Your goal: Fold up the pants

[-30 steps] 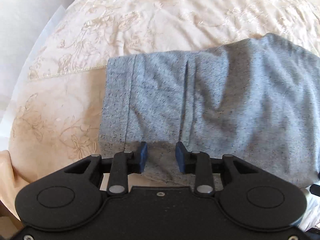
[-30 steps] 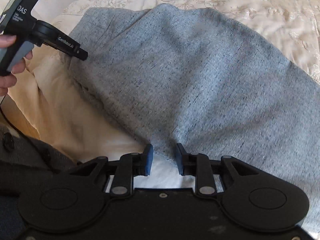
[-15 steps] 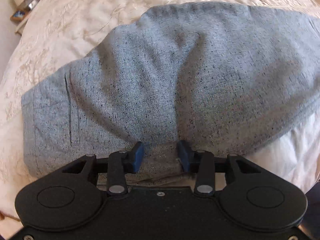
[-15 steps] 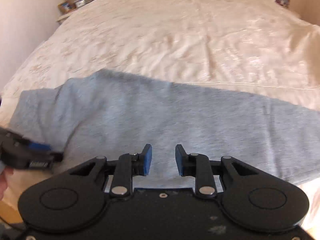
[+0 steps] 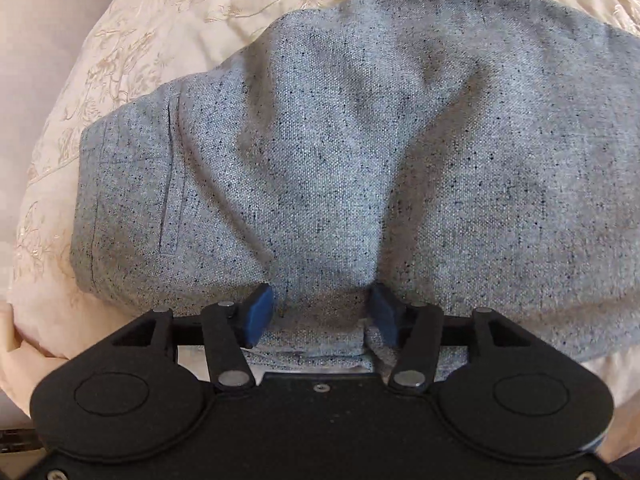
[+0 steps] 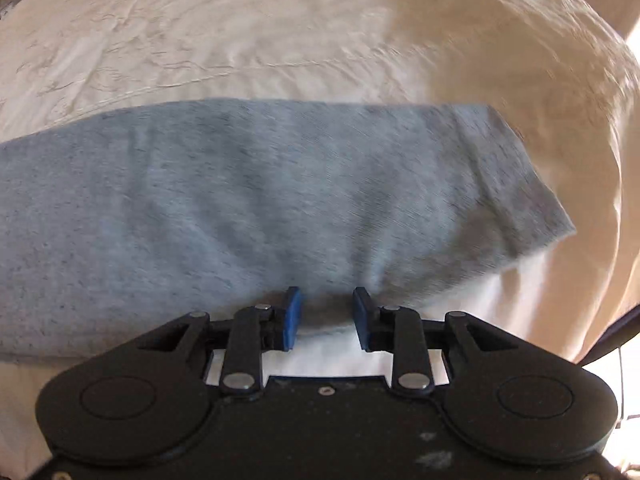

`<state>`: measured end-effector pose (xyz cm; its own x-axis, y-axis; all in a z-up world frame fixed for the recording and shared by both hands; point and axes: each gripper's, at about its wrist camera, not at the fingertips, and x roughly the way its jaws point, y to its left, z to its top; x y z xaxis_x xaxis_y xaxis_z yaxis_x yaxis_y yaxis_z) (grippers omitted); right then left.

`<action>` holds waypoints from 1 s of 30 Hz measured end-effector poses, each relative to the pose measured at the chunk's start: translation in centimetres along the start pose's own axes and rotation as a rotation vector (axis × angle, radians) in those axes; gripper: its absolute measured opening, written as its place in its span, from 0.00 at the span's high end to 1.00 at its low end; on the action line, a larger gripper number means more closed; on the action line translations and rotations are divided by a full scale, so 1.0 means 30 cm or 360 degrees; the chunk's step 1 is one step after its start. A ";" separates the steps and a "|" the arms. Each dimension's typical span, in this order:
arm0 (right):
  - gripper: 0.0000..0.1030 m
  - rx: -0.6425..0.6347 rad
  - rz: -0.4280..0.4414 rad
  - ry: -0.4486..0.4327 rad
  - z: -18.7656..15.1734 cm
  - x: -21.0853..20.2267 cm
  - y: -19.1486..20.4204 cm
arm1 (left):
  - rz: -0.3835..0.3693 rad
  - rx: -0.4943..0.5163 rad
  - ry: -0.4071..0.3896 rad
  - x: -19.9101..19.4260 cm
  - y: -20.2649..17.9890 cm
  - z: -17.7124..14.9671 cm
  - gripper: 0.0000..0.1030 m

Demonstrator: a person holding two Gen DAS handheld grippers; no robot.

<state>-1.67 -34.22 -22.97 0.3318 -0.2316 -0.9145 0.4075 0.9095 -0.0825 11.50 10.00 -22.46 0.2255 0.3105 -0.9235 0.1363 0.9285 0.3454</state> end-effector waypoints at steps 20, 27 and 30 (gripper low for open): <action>0.60 0.0648 0.0222 -0.0053 0.124 0.096 -0.539 | 0.0114 -0.0191 -0.0241 -0.388 -0.268 0.118 0.43; 0.56 0.0879 0.0445 -0.0049 0.083 0.099 -0.612 | -0.0264 0.0004 -0.0343 -0.525 -0.505 0.237 0.43; 0.56 0.0943 0.0548 -0.0015 0.070 0.117 -0.640 | -0.0365 0.0135 -0.0343 -0.539 -0.636 0.285 0.43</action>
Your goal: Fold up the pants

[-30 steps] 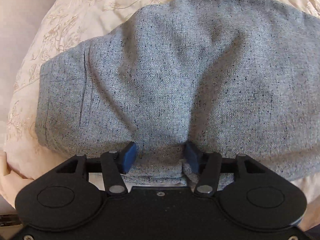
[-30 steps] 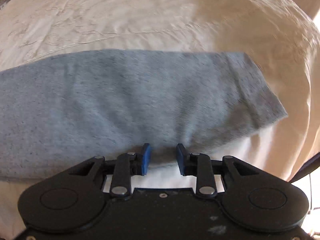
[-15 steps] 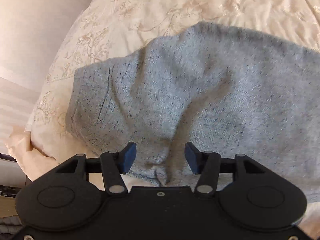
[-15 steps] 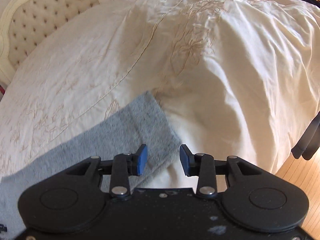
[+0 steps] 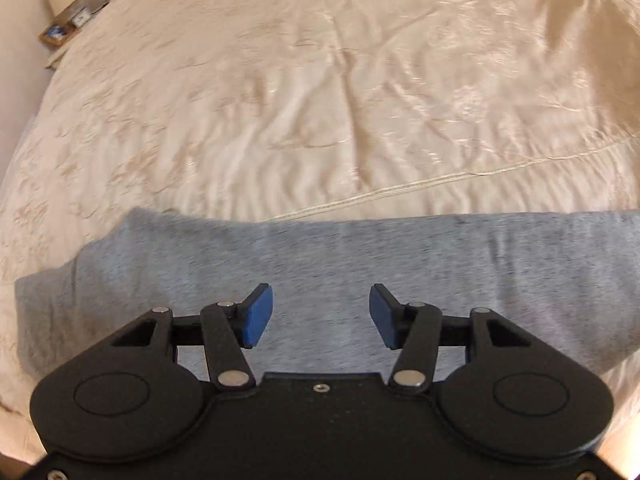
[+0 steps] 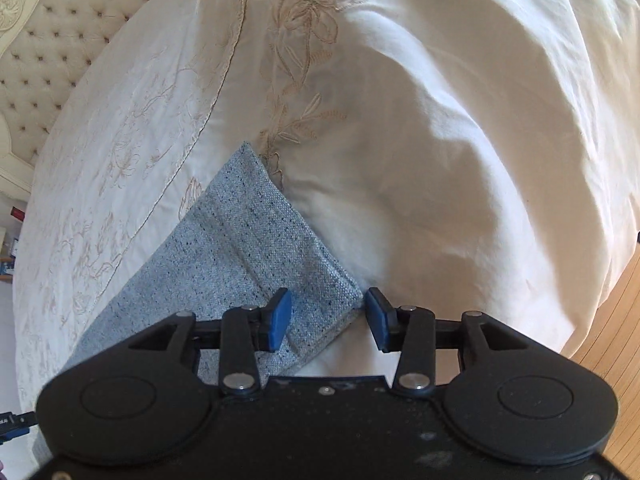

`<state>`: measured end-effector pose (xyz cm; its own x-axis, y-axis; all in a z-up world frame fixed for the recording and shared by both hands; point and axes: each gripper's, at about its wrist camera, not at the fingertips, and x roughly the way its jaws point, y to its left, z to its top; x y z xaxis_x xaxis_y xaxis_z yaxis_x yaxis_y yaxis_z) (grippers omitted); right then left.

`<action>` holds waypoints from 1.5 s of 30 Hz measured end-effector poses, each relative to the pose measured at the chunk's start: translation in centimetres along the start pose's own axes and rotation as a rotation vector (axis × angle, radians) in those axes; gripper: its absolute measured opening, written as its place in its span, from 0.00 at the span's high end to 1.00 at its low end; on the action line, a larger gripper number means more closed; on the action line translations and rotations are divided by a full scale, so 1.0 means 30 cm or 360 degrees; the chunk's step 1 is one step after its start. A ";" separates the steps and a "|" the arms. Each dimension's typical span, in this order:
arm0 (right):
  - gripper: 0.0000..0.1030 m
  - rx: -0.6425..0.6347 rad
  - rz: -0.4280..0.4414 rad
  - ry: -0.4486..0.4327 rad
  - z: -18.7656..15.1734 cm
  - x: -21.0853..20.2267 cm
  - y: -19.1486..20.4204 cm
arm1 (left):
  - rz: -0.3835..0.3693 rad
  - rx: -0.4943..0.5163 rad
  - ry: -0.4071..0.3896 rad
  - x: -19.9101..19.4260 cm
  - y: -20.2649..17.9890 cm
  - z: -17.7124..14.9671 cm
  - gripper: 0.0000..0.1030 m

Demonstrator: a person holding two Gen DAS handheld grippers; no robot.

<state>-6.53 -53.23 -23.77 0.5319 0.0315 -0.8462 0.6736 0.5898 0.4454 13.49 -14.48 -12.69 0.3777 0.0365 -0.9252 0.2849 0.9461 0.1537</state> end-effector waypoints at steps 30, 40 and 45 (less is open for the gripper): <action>0.88 -0.0189 0.0084 -0.0063 0.039 -0.156 0.138 | -0.0263 0.0150 0.0344 0.211 -0.309 -0.139 0.52; 0.88 -0.0311 0.0007 -0.0175 0.016 -0.222 0.290 | -0.0428 -0.0018 0.0192 0.110 -0.107 -0.084 0.52; 0.88 -0.0509 0.0050 -0.0254 -0.059 -0.298 0.523 | -0.0457 -0.0129 0.0192 0.100 0.146 -0.115 0.52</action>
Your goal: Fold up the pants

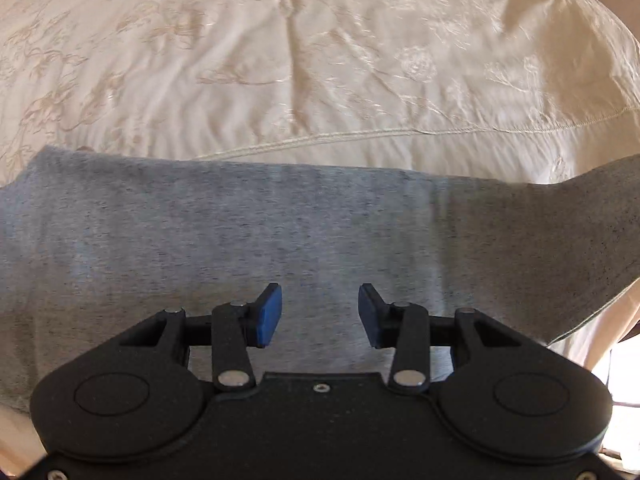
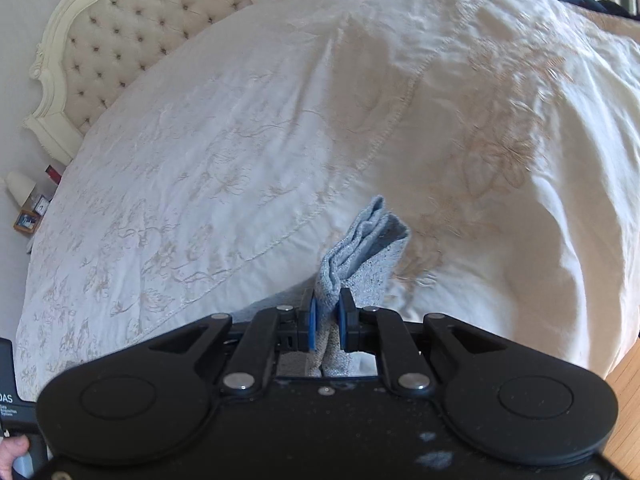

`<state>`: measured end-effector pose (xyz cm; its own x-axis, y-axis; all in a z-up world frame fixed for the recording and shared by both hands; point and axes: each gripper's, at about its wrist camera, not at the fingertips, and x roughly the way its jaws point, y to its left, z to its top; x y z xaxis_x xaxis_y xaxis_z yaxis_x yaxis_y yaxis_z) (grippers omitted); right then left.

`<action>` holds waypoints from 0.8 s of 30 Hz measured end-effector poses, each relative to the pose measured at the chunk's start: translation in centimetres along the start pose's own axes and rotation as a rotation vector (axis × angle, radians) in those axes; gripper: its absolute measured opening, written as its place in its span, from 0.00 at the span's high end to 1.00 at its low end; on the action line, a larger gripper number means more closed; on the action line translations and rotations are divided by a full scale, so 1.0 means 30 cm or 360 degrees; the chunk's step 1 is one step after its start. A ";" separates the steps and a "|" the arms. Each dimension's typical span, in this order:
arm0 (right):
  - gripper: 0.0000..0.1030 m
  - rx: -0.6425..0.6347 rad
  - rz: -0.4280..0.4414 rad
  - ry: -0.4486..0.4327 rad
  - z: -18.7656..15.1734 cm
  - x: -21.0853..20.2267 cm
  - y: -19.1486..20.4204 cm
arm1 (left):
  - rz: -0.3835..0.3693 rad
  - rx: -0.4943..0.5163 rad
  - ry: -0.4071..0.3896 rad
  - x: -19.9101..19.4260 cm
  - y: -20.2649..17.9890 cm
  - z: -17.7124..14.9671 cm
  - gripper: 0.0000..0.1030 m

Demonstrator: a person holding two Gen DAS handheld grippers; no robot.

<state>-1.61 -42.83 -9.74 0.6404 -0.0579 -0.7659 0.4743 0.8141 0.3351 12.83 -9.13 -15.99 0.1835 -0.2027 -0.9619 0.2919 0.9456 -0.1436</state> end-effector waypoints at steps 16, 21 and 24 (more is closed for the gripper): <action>0.89 -0.0923 0.0467 0.0339 -0.624 0.238 1.004 | 0.0170 -0.0137 0.0035 -0.061 0.611 -0.083 0.52; 0.72 -0.1031 0.0447 0.0368 -0.718 0.274 1.051 | 0.0095 -0.0103 0.0011 -0.076 0.644 -0.062 0.52; 0.70 -0.0966 0.0595 0.0315 -0.692 0.202 1.018 | 0.0044 -0.0055 -0.0017 -0.092 0.616 -0.038 0.52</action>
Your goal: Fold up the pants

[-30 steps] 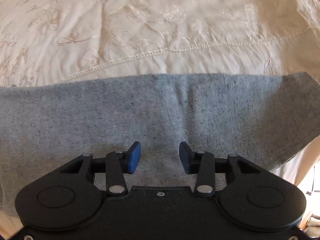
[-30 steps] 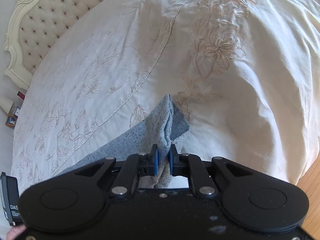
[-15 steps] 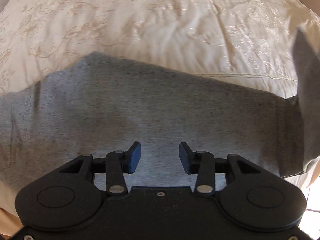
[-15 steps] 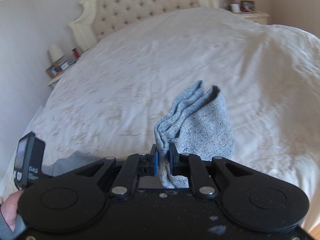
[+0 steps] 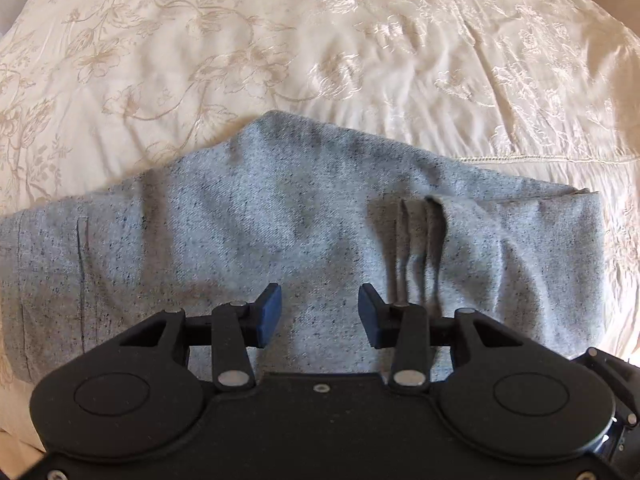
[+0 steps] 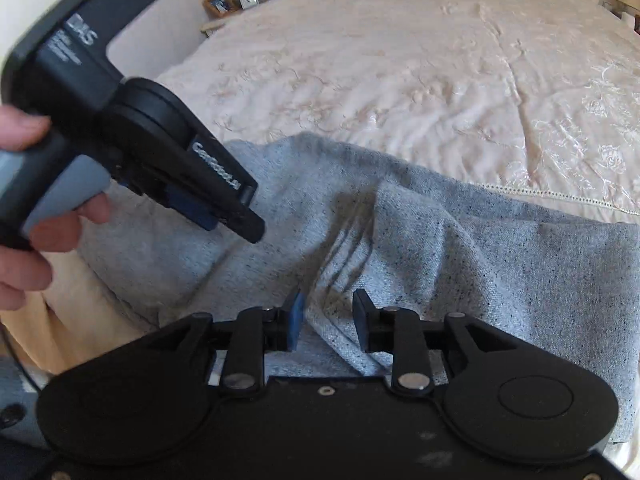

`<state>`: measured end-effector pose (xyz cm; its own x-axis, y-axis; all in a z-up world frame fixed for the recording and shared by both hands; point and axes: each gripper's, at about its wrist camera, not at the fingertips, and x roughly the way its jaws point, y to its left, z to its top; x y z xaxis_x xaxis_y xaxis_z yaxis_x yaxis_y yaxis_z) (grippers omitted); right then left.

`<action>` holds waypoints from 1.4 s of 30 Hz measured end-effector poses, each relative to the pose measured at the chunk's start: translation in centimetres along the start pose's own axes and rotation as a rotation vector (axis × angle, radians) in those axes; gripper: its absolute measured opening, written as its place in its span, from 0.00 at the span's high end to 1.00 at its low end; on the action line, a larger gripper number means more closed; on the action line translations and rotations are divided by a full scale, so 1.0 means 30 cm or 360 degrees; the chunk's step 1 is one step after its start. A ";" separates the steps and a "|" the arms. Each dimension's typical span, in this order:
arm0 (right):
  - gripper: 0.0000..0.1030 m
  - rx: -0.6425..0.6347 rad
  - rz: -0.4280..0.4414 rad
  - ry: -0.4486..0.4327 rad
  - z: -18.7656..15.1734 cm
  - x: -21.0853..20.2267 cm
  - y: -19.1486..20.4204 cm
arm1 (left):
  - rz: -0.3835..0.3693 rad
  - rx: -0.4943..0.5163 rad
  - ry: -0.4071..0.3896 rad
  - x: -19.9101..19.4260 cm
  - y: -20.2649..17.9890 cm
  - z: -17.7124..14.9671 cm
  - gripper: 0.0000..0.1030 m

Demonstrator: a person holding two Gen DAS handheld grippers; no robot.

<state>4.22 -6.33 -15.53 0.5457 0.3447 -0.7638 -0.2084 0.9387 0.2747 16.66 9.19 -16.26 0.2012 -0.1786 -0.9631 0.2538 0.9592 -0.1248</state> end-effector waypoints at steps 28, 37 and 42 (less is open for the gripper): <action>0.66 -0.0035 0.0200 0.0178 -0.044 0.007 -0.247 | 0.0052 0.0087 0.0067 0.084 -0.314 0.055 0.51; 0.69 0.0160 -0.0196 0.0264 -0.107 -0.094 -0.525 | 0.0291 -0.0007 0.0159 0.134 -0.231 -0.073 0.47; 0.68 0.0278 -0.0182 0.0090 -0.072 -0.167 -0.608 | 0.0356 0.0045 -0.0055 0.041 -0.294 -0.052 0.51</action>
<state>3.53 -25.19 -17.97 0.5102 0.2395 -0.8261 -0.0011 0.9606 0.2779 13.19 0.86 -16.72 0.2873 0.0298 -0.9574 0.2258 0.9692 0.0979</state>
